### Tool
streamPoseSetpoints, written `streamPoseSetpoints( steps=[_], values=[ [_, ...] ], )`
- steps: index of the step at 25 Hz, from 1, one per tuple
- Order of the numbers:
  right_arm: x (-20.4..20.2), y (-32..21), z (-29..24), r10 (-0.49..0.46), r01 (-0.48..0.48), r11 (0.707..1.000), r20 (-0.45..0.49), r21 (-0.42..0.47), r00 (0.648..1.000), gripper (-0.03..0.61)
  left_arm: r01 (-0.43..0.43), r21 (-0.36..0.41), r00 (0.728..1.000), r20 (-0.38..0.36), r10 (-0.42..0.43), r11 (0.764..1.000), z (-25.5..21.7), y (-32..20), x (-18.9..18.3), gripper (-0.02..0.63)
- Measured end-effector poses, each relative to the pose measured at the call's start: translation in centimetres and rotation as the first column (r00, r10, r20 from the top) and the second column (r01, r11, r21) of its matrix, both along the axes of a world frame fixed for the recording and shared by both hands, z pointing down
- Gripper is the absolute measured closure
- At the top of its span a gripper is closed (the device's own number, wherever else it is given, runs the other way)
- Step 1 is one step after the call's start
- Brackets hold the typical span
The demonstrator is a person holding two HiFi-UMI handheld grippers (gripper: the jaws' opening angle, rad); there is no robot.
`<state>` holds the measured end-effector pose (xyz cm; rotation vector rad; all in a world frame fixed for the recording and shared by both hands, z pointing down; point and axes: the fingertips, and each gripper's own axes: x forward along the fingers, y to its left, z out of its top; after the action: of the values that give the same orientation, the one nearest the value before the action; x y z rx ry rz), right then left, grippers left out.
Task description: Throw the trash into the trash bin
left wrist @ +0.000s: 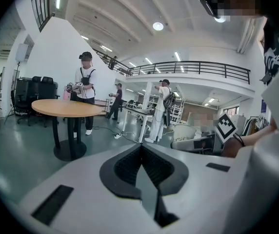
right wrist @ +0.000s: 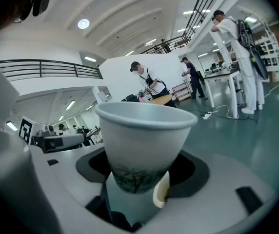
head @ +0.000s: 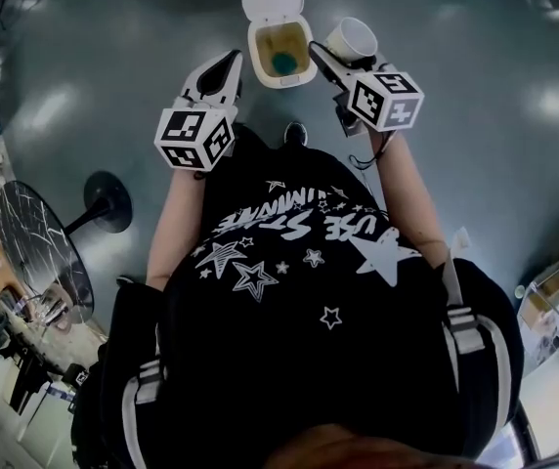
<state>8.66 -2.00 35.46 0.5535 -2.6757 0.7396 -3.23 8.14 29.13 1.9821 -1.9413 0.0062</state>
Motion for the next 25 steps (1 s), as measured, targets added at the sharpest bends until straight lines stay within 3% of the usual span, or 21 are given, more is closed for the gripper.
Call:
streamPoseSetpoints(
  steps=[8,17,25],
  values=[
    [-0.4,0.3,0.5,-0.014,0.014,1.0,-0.033,-0.005,0.999,0.262,-0.02,-0.003,1.0,-0.002,0.02,1.0,0.2,-1.0,-0.2,0.603],
    [-0.9,-0.4,2.0,0.079,-0.081,0.996,-0.087,-0.021,0.993,0.262,-0.128,-0.012,0.992,-0.003,0.128,0.992,1.2,-4.2,-1.8,0.603],
    [-3.5,-1.3,3.6,0.174,-0.182,0.982,-0.144,-0.043,0.974,0.262,-0.253,-0.06,0.966,-0.076,0.248,0.966,3.8,-7.4,-3.9,0.603]
  ],
)
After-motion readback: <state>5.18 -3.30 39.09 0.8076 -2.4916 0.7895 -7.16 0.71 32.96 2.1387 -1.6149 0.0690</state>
